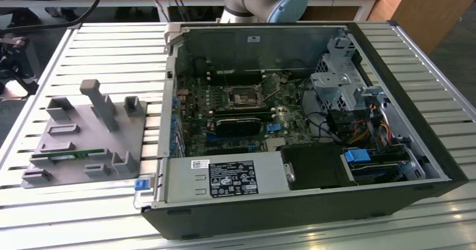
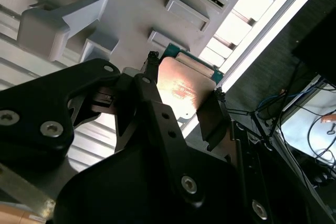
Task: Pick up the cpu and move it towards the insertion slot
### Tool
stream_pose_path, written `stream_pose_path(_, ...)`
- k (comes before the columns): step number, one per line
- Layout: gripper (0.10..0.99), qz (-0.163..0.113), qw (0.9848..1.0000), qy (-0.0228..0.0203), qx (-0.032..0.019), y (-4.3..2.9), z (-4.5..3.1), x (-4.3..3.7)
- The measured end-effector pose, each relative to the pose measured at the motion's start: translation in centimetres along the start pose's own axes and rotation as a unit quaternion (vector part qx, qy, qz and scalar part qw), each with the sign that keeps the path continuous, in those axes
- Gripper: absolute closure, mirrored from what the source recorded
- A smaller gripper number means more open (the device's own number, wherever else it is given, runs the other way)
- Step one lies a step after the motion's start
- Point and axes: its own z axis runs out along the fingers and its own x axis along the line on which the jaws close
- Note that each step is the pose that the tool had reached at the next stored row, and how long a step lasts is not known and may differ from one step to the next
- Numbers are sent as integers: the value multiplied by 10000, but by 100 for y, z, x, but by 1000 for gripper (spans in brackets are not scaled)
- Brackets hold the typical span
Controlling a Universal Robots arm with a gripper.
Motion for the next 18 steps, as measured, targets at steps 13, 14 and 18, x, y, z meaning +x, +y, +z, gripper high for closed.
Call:
stream_pose_path(13, 541, 0, 10000, 0, 0, 11, -128, 0)
stream_pose_path(14, 541, 0, 10000, 0, 0, 12, -139, 0)
stream_pose_path(18, 541, 0, 10000, 0, 0, 17, -177, 1)
